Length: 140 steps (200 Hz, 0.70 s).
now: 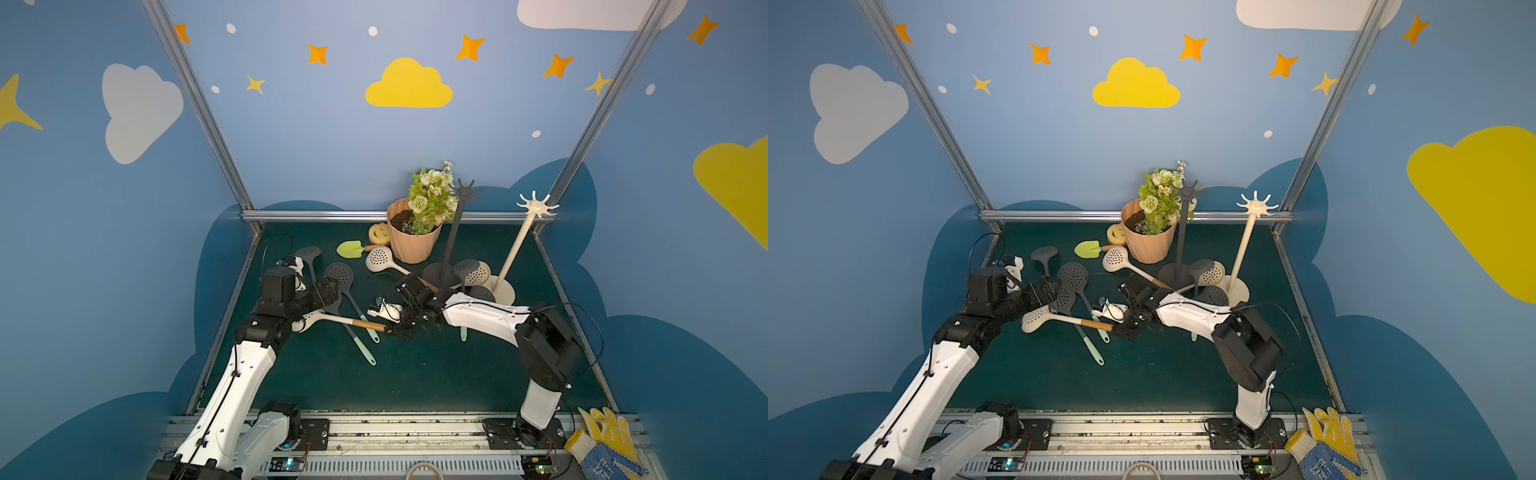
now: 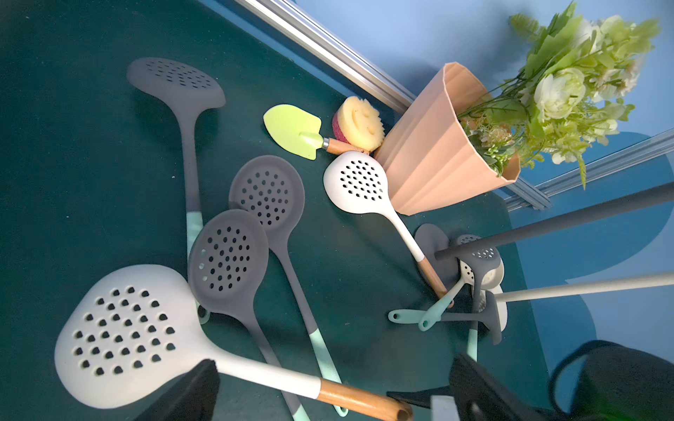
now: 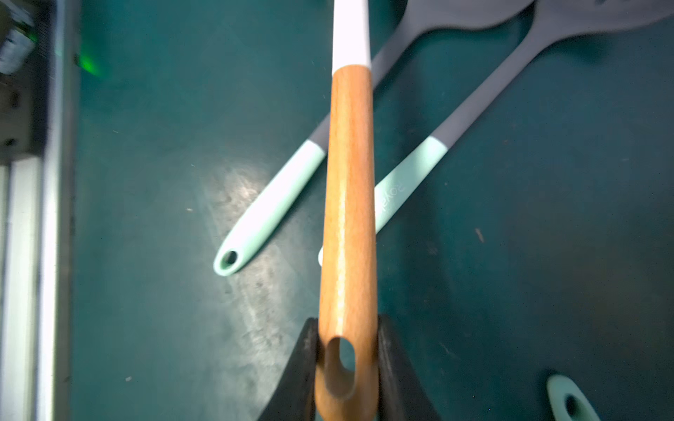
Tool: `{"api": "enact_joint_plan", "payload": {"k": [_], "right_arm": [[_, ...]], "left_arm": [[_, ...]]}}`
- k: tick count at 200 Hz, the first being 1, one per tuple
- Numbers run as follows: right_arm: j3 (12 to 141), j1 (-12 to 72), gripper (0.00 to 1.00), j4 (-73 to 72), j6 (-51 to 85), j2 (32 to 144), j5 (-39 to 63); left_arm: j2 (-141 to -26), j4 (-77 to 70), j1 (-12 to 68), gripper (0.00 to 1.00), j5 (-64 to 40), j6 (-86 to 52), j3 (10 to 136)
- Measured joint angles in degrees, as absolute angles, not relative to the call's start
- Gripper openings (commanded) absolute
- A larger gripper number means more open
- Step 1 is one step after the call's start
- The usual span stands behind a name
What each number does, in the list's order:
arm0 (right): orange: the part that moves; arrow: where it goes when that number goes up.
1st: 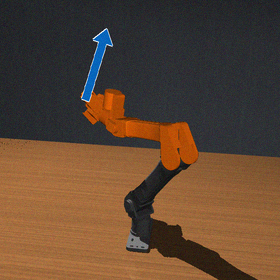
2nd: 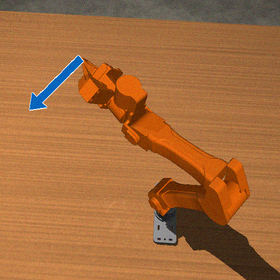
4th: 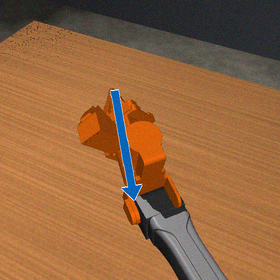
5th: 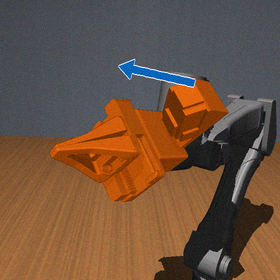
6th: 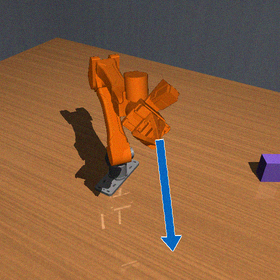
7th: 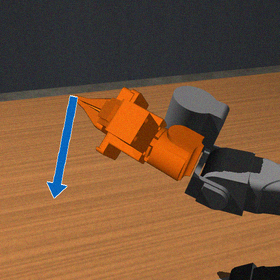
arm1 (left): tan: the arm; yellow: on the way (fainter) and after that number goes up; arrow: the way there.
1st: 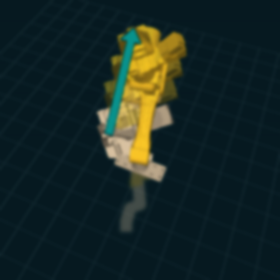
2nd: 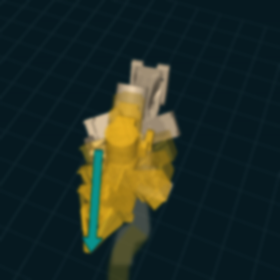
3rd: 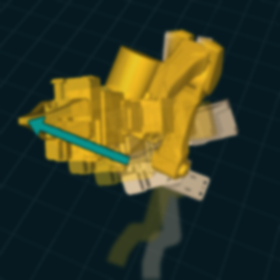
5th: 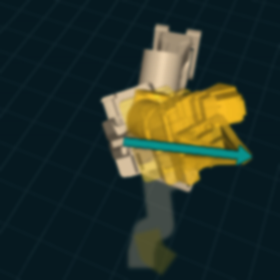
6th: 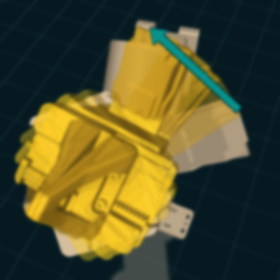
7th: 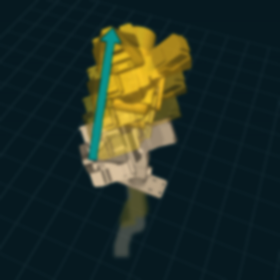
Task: Hang the skimmer on the kitchen utensil rack
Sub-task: Pick up the skimmer from the center of the board.
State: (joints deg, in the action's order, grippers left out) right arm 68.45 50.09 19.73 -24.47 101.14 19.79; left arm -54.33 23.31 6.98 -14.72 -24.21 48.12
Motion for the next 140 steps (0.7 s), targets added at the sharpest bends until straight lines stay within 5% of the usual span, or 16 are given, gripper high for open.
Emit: {"api": "enact_joint_plan", "payload": {"k": [88, 140], "right_arm": [[54.37, 50.02, 0.09, 20.82, -15.20, 79.81, 21.19], [53.06, 49.91, 0.10, 21.08, -9.21, 76.69, 21.12]], "left_arm": [[-46.04, 18.22, 12.60, 0.97, -18.52, -11.22, 42.57], [-43.81, 19.51, 19.81, 0.93, -22.87, 5.98, 41.23]]}}
